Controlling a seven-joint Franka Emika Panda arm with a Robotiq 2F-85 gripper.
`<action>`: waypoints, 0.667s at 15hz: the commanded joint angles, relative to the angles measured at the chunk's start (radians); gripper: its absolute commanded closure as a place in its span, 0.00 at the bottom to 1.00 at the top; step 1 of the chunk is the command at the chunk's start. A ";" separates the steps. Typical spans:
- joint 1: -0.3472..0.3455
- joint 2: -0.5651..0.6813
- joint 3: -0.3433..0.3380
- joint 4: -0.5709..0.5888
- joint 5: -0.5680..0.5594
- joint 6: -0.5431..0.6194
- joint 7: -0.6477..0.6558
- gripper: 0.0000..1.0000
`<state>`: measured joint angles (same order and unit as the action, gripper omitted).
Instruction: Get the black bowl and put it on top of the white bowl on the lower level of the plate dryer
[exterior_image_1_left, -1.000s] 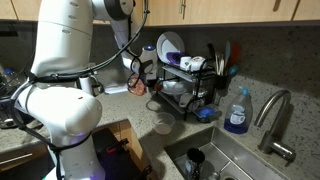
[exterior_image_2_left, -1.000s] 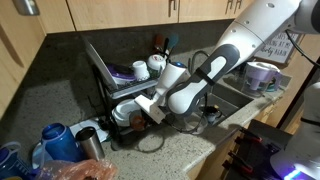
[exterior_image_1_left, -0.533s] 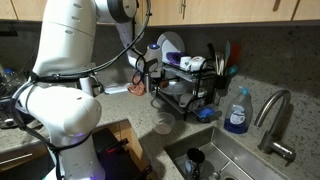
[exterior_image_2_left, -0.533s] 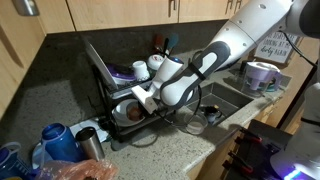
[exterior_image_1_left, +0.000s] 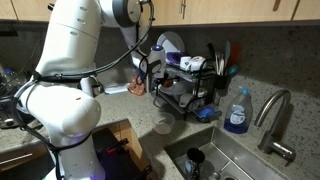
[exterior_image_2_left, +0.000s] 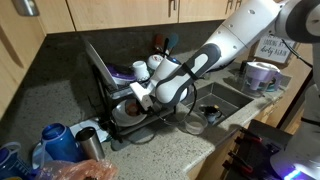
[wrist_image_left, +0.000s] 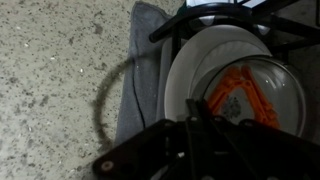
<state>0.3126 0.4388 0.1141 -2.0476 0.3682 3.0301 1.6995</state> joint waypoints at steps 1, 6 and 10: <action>-0.001 0.040 0.002 0.042 0.032 0.049 0.029 0.99; -0.004 0.076 0.006 0.075 0.061 0.095 0.027 0.99; 0.001 0.093 0.003 0.095 0.076 0.117 0.026 0.99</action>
<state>0.3097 0.5104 0.1142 -1.9819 0.4213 3.1141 1.7003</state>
